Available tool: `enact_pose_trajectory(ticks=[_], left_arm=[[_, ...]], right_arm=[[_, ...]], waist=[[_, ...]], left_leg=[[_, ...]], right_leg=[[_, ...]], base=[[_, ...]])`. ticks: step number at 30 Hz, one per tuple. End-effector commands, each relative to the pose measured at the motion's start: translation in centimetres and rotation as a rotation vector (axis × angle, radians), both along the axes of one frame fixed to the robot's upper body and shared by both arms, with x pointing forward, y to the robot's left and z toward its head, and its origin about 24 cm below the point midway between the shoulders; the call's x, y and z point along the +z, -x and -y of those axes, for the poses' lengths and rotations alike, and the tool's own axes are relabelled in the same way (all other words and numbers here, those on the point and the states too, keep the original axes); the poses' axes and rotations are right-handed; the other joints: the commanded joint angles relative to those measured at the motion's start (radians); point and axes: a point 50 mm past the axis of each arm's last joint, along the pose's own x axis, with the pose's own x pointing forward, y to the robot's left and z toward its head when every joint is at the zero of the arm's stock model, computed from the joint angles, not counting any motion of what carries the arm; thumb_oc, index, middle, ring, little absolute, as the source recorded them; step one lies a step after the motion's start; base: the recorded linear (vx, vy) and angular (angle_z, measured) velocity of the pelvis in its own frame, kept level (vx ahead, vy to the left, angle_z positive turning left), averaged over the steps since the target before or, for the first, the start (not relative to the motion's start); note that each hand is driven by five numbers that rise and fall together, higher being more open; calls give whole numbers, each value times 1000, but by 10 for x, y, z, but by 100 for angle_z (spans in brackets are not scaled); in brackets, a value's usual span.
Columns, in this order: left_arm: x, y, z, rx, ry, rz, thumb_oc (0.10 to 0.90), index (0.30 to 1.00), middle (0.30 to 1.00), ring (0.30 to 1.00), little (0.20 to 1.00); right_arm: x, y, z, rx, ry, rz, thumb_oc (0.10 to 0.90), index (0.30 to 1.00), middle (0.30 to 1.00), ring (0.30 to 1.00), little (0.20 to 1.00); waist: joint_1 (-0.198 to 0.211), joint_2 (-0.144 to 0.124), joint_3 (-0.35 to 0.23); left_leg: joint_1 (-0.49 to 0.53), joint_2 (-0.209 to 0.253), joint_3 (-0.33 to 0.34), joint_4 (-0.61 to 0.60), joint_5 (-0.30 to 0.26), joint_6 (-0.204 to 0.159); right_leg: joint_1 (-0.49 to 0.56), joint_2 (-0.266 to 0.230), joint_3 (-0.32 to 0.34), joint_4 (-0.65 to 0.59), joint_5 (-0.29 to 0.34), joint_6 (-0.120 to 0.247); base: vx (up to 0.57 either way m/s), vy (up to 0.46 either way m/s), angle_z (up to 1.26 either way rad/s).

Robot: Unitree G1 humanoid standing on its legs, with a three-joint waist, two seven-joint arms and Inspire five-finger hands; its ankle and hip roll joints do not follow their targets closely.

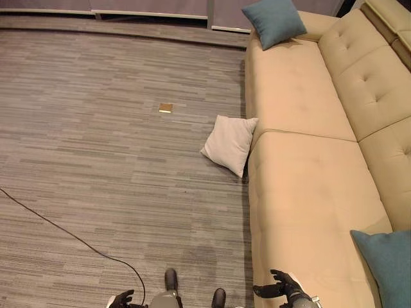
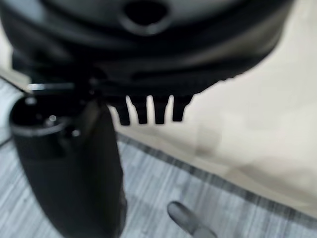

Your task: Pick up all the scattered cushions and arrange them neatly on the sofa.

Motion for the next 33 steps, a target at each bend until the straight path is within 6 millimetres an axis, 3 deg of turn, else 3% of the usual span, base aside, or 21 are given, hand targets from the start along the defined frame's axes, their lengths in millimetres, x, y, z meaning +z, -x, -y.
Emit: enact_pose_trajectory(ticks=[1, 4, 8, 12, 14, 15, 16, 18, 19, 21, 22, 23, 25, 26, 27, 30, 32, 33], left_arm=[[12, -26, -17, -40, -49, 95, 800, 900, 900, 900, 900], [20, -42, -23, -54, -69, 147, 800, 900, 900, 900, 900], [26, -54, -29, -66, -95, 190, 800, 900, 900, 900, 900], [24, -49, -29, -38, -89, 174, 800, 900, 900, 900, 900], [22, -46, -28, -29, -85, 159, 800, 900, 900, 900, 900], [22, -46, -28, -29, -84, 159, 800, 900, 900, 900, 900], [21, -47, -27, -27, -84, 156, 800, 900, 900, 900, 900], [21, -48, -24, -38, -81, 156, 800, 900, 900, 900, 900], [19, -46, -21, -54, -78, 145, 800, 900, 900, 900, 900], [17, -43, -19, -55, -68, 137, 800, 900, 900, 900, 900], [16, -44, -14, -65, -55, 135, 800, 900, 900, 900, 900], [16, -45, -12, -72, -52, 140, 800, 900, 900, 900, 900], [16, -45, -12, -72, -52, 140, 800, 900, 900, 900, 900], [17, -49, -12, -71, -47, 154, 800, 900, 900, 900, 900], [18, -53, -13, -60, -44, 169, 800, 900, 900, 900, 900], [18, -48, -15, -60, -43, 153, 800, 900, 900, 900, 900], [17, -45, -16, -71, -51, 138, 800, 900, 900, 900, 900], [17, -43, -18, -81, -58, 127, 800, 900, 900, 900, 900]], right_arm=[[3, -5, -3, 14, 13, 47, 800, 900, 900, 900, 900], [4, -12, -10, 32, 0, 62, 800, 900, 900, 900, 900], [8, -19, -13, 40, -14, 101, 800, 900, 900, 900, 900], [7, -16, -10, 36, -7, 88, 800, 900, 900, 900, 900], [6, -14, -8, 26, 0, 76, 800, 900, 900, 900, 900], [6, -14, -8, 26, 0, 76, 800, 900, 900, 900, 900], [6, -13, -4, 27, 16, 63, 800, 900, 900, 900, 900], [4, -9, -3, 23, 19, 54, 800, 900, 900, 900, 900], [3, -2, 0, 13, 23, 36, 800, 900, 900, 900, 900], [2, 3, 4, 0, 28, 24, 800, 900, 900, 900, 900], [1, 8, 9, -27, 34, 13, 800, 900, 900, 900, 900], [1, 11, 11, -33, 36, 6, 800, 900, 900, 900, 900], [1, 11, 11, -33, 36, 6, 800, 900, 900, 900, 900], [2, 10, 13, -39, 41, 11, 800, 900, 900, 900, 900], [2, 10, 16, -52, 47, 8, 800, 900, 900, 900, 900], [2, 12, 18, -64, 46, 1, 800, 900, 900, 900, 900], [1, 13, 17, -54, 51, -5, 800, 900, 900, 900, 900], [1, 12, 16, -40, 54, -6, 800, 900, 900, 900, 900]], waist=[[12, -47, -55], [6, -35, -35], [-12, -8, -16], [-33, -5, -19], [-51, -16, -18], [-52, -13, -15], [-75, -15, -15], [-77, -17, -17], [-84, -10, -30], [-90, -8, -44], [-100, -6, -51], [-102, -12, -49], [-103, -11, -50], [-98, -24, -44], [-84, -46, -39], [-64, -68, -39], [-54, -83, -43], [-35, -76, -33]], left_leg=[[26, -72, -22, 59, -133, 15], [75, -84, -35, 39, -147, 46], [156, -85, -56, 8, -174, 64], [226, -108, -88, -32, -199, 58], [264, -130, -116, -43, -220, 52], [270, -126, -118, -44, -222, 51], [321, -141, -148, -51, -248, 40], [333, -151, -160, -38, -270, 46], [350, -152, -167, -2, -287, 38], [348, -150, -167, 29, -290, 22], [331, -137, -142, 125, -266, -31], [302, -126, -123, 212, -235, -58], [298, -125, -124, 220, -239, -59], [246, -108, -101, 331, -206, -81], [174, -75, -51, 452, -196, -80], [108, -44, -14, 422, -258, -38], [71, -43, -25, 337, -279, -20], [33, -30, -53, 244, -219, -28]], right_leg=[[-67, -59, 63, 232, 1, 96], [-139, -81, 79, 436, 69, 113], [-237, -75, 84, 602, 70, 104], [-301, -49, 58, 431, 50, 87], [-327, -38, 41, 272, 82, 95], [-319, -35, 38, 267, 83, 95], [-350, -21, 28, 172, 129, 120], [-333, -22, 31, 153, 124, 115], [-304, -2, 49, 164, 118, 90], [-295, -5, 36, 167, 115, 84], [-258, -5, 11, 155, 107, 68], [-236, -7, 7, 145, 105, 61], [-236, -7, 6, 144, 105, 61], [-212, -10, 3, 135, 99, 50], [-176, -11, 10, 120, 79, 31], [-138, -15, 29, 108, 53, 35], [-121, -24, 48, 98, 35, 45], [-94, -11, 76, 94, 17, 45]], base=[[262, 289, -27], [169, 227, -7], [203, 170, 33], [281, 48, 24], [278, -2, 4], [445, 17, 30], [332, 19, 44], [373, 4, 46], [305, -10, 44], [298, -31, 81], [358, -74, 77], [242, -67, 42], [64, -35, 39], [165, -92, 22], [207, -98, 6], [185, -19, -13], [228, 73, -34], [180, 94, -46]])
